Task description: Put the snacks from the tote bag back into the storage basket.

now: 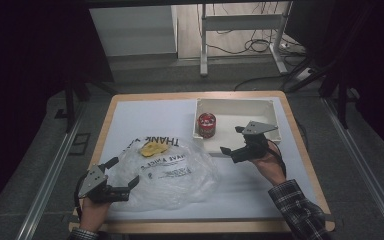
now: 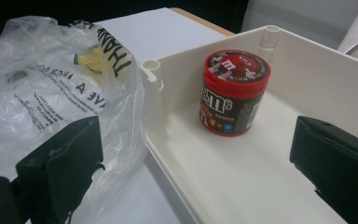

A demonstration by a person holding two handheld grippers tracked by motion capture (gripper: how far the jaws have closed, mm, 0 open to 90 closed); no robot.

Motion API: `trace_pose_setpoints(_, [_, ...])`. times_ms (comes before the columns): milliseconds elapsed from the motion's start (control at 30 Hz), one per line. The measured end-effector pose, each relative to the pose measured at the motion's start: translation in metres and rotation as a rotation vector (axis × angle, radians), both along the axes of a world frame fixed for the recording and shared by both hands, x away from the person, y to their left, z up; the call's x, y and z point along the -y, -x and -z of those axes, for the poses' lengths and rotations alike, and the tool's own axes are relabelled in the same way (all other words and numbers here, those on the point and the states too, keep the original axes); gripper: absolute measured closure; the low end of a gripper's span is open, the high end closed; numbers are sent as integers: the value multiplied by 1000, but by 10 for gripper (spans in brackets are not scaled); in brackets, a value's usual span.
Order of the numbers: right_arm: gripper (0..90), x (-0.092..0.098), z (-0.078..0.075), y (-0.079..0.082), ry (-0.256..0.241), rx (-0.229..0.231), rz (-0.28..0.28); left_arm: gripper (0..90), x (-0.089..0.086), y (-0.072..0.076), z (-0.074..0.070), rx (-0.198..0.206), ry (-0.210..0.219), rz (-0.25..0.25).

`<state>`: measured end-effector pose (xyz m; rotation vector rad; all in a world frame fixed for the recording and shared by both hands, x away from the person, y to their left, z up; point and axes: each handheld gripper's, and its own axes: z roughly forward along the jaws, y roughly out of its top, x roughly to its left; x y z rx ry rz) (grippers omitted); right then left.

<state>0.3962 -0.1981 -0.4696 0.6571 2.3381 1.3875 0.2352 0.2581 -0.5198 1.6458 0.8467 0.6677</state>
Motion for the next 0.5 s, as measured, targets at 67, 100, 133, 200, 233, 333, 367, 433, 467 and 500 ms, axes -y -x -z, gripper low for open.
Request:
trace_pose_setpoints(67, [27, 2, 1, 3, 6, -2, 5, 8, 0, 0, 0, 0, 0, 0])
trace_pose_setpoints(100, [27, 2, 1, 3, 6, -2, 5, 8, 0, 0, 0, 0, 0, 0])
trace_pose_setpoints(133, [27, 2, 1, 3, 6, -2, 6, 8, 0, 0, 0, 0, 0, 0])
trace_pose_setpoints(200, [27, 3, 1, 6, 13, -6, 12, 8, 0, 0, 0, -1, 0, 0])
trace_pose_setpoints(233, [27, 3, 1, 7, 17, -7, 11, 8, 0, 0, 0, -1, 0, -1])
trace_pose_setpoints(333, [27, 3, 0, 11, 22, -9, 13, 8, 0, 0, 0, 0, 0, -1])
trace_pose_setpoints(367, [27, 3, 0, 13, 21, -12, 11, 8, 0, 0, 0, 0, -1, 0])
trace_pose_setpoints(433, [27, 3, 0, 15, 21, -13, 7, 8, 0, 0, 0, 0, -1, 1])
trace_pose_setpoints(467, [27, 4, 1, 17, 23, -15, 2, 8, 0, 0, 0, 0, -2, 0])
trace_pose_setpoints(500, [27, 4, 1, 18, 23, -17, 0, 8, 0, 0, 0, 0, -1, 0])
